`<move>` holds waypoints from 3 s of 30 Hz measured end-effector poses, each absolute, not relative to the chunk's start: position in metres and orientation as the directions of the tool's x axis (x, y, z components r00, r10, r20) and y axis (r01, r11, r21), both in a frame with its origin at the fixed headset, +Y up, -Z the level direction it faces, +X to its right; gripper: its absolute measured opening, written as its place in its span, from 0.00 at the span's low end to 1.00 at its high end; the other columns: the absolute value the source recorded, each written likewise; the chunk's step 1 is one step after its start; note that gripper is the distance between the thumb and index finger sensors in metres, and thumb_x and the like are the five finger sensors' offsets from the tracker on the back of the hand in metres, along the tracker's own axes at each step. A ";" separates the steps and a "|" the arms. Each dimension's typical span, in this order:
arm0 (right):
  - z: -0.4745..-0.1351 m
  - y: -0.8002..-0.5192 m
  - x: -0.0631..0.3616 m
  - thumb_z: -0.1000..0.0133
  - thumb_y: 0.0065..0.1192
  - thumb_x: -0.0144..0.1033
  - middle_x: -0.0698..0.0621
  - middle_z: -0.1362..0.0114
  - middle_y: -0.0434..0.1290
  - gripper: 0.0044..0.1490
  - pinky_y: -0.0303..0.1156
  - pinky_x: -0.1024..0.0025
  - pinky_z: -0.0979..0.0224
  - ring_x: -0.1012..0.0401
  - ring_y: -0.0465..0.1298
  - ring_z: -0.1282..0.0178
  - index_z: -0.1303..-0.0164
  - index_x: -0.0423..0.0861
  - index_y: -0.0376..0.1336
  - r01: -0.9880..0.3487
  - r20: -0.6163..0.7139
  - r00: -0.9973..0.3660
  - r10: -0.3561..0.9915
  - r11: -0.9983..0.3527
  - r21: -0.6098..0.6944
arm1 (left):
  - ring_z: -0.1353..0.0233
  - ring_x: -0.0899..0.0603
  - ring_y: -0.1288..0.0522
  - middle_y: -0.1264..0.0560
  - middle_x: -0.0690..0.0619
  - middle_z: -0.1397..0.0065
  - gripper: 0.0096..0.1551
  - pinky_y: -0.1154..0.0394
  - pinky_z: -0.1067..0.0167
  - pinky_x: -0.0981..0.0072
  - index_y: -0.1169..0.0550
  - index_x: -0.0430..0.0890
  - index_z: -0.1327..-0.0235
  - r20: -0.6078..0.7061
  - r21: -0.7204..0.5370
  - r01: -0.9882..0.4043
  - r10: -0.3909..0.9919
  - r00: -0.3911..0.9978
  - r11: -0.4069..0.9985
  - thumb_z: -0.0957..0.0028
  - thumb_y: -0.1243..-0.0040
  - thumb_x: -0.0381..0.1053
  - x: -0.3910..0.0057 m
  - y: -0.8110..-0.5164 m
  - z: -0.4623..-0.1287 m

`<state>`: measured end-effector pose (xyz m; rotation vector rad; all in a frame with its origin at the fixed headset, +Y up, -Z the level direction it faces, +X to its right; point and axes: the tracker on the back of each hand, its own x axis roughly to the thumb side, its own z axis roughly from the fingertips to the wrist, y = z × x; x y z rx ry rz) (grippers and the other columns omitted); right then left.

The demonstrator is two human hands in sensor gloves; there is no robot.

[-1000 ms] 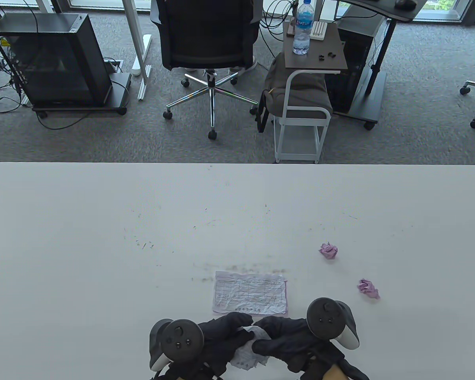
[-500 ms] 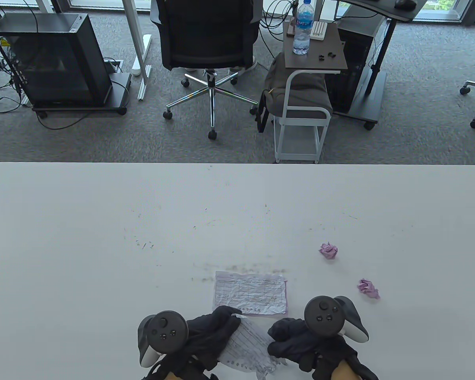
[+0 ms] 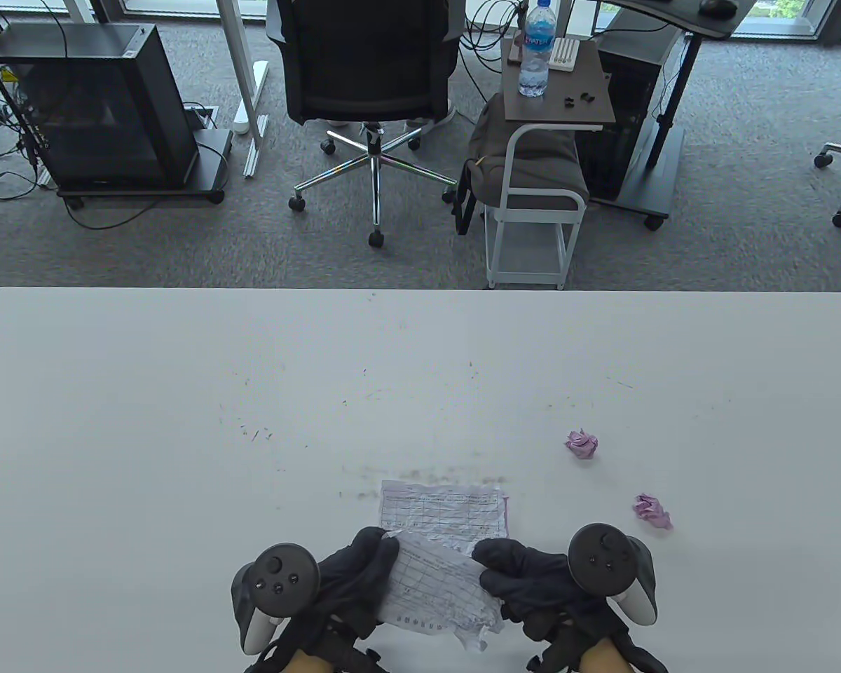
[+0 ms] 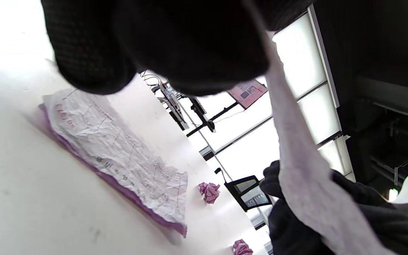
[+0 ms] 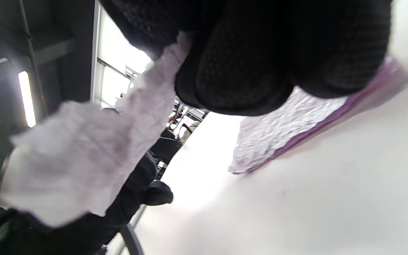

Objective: Flatten crumpled invoices and stack

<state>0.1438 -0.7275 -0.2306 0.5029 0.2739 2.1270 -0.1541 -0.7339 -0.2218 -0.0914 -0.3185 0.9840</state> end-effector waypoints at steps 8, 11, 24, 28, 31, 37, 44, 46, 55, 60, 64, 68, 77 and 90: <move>-0.233 -0.747 0.136 0.44 0.68 0.34 0.45 0.56 0.82 0.26 0.82 0.61 0.61 0.58 0.82 0.68 0.38 0.38 0.66 -0.444 0.281 -0.773 0.568 -0.802 0.399 | 0.72 0.48 0.15 0.18 0.42 0.56 0.24 0.18 0.53 0.48 0.25 0.33 0.38 0.192 -0.415 -0.457 0.567 0.801 0.787 0.36 0.45 0.49 -0.140 -0.756 -0.226; -0.232 -0.753 0.127 0.45 0.68 0.35 0.45 0.56 0.82 0.26 0.82 0.62 0.61 0.58 0.82 0.68 0.38 0.39 0.66 -0.279 0.341 -0.842 0.417 -0.879 0.386 | 0.61 0.44 0.15 0.22 0.38 0.44 0.30 0.21 0.48 0.43 0.35 0.33 0.27 0.223 -0.387 -0.352 0.456 0.861 0.852 0.37 0.43 0.47 -0.141 -0.758 -0.227; -0.234 -0.758 0.119 0.45 0.69 0.35 0.46 0.57 0.83 0.25 0.83 0.62 0.61 0.59 0.83 0.68 0.39 0.40 0.67 -0.221 0.336 -0.873 0.353 -0.901 0.373 | 0.23 0.19 0.56 0.68 0.39 0.20 0.35 0.43 0.32 0.29 0.39 0.61 0.19 0.464 -0.633 -0.016 0.397 0.792 0.774 0.38 0.40 0.57 -0.100 -0.770 -0.216; -0.233 -0.760 0.116 0.45 0.69 0.35 0.46 0.56 0.83 0.26 0.83 0.62 0.61 0.58 0.83 0.67 0.39 0.41 0.67 -0.196 0.347 -0.873 0.342 -0.898 0.393 | 0.24 0.20 0.63 0.72 0.39 0.23 0.38 0.49 0.31 0.31 0.46 0.60 0.19 0.491 -0.635 0.158 0.238 0.838 0.756 0.38 0.43 0.58 -0.094 -0.780 -0.213; -0.232 -0.762 0.116 0.45 0.68 0.34 0.45 0.53 0.82 0.27 0.82 0.61 0.58 0.57 0.83 0.64 0.37 0.42 0.66 -0.183 0.364 -0.872 0.327 -0.907 0.379 | 0.24 0.20 0.66 0.73 0.39 0.23 0.40 0.52 0.32 0.31 0.51 0.63 0.20 0.440 -0.656 0.156 0.207 0.874 0.739 0.38 0.43 0.57 -0.097 -0.785 -0.216; -0.233 -0.765 0.116 0.45 0.68 0.32 0.43 0.47 0.80 0.29 0.82 0.57 0.52 0.55 0.82 0.58 0.34 0.42 0.62 -0.104 0.385 -0.888 0.250 -0.927 0.362 | 0.25 0.22 0.72 0.75 0.38 0.24 0.46 0.56 0.33 0.28 0.58 0.61 0.22 0.317 -0.728 0.101 0.203 0.927 0.678 0.40 0.43 0.59 -0.107 -0.788 -0.219; -0.233 -0.763 0.123 0.46 0.68 0.30 0.43 0.45 0.79 0.30 0.81 0.56 0.51 0.54 0.82 0.56 0.33 0.43 0.62 -0.053 0.365 -0.914 0.177 -0.944 0.327 | 0.26 0.26 0.77 0.78 0.42 0.26 0.52 0.61 0.34 0.27 0.64 0.55 0.24 0.268 -0.765 0.075 0.211 0.940 0.639 0.42 0.44 0.62 -0.113 -0.792 -0.220; -0.235 -0.764 0.131 0.46 0.68 0.31 0.44 0.45 0.79 0.30 0.81 0.56 0.50 0.54 0.81 0.55 0.33 0.43 0.62 -0.011 0.341 -0.932 0.125 -0.948 0.317 | 0.26 0.26 0.78 0.78 0.42 0.26 0.53 0.61 0.34 0.27 0.65 0.54 0.24 0.271 -0.768 0.080 0.209 0.940 0.636 0.42 0.44 0.62 -0.113 -0.791 -0.220; -0.223 -0.731 0.112 0.42 0.63 0.41 0.34 0.27 0.62 0.26 0.77 0.50 0.44 0.43 0.72 0.37 0.37 0.43 0.63 -0.321 0.482 -0.779 0.401 -0.915 0.243 | 0.26 0.26 0.78 0.78 0.43 0.27 0.53 0.62 0.34 0.27 0.65 0.55 0.25 0.266 -0.776 0.079 0.211 0.941 0.626 0.42 0.43 0.62 -0.114 -0.790 -0.221; -0.204 -0.734 0.065 0.41 0.61 0.46 0.37 0.24 0.61 0.25 0.75 0.47 0.39 0.43 0.70 0.33 0.37 0.47 0.64 -0.166 0.666 -0.670 0.329 -0.940 0.297 | 0.26 0.26 0.78 0.78 0.43 0.26 0.53 0.62 0.34 0.27 0.65 0.55 0.25 0.268 -0.774 0.080 0.210 0.940 0.628 0.42 0.43 0.62 -0.114 -0.790 -0.221; -0.191 -0.756 0.043 0.41 0.60 0.46 0.38 0.22 0.59 0.26 0.72 0.44 0.36 0.42 0.67 0.30 0.36 0.48 0.64 0.021 0.745 -0.616 0.256 -0.940 0.340 | 0.26 0.26 0.78 0.78 0.42 0.26 0.53 0.62 0.34 0.27 0.65 0.55 0.25 0.267 -0.774 0.079 0.210 0.941 0.628 0.42 0.43 0.62 -0.113 -0.790 -0.221; -0.183 -0.770 0.032 0.41 0.59 0.48 0.39 0.20 0.55 0.30 0.67 0.43 0.33 0.41 0.60 0.27 0.30 0.49 0.60 0.194 0.772 -0.609 0.183 -0.909 0.368 | 0.26 0.26 0.78 0.78 0.43 0.26 0.53 0.62 0.34 0.26 0.65 0.55 0.25 0.264 -0.774 0.077 0.210 0.942 0.628 0.42 0.43 0.61 -0.113 -0.790 -0.221; -0.193 -0.762 0.043 0.40 0.60 0.50 0.46 0.29 0.68 0.23 0.72 0.44 0.35 0.46 0.70 0.34 0.42 0.49 0.68 0.220 0.724 -0.669 0.169 -0.885 0.410 | 0.26 0.26 0.79 0.78 0.43 0.27 0.53 0.62 0.34 0.27 0.65 0.55 0.25 0.256 -0.779 0.070 0.214 0.943 0.623 0.42 0.43 0.62 -0.113 -0.790 -0.220; -0.212 -0.764 0.076 0.40 0.60 0.55 0.49 0.44 0.79 0.20 0.77 0.46 0.42 0.49 0.80 0.47 0.58 0.50 0.75 0.263 0.553 -0.827 0.099 -0.802 0.536 | 0.26 0.26 0.79 0.78 0.43 0.27 0.53 0.62 0.34 0.27 0.65 0.55 0.25 0.250 -0.780 0.062 0.220 0.943 0.623 0.42 0.43 0.62 -0.114 -0.791 -0.220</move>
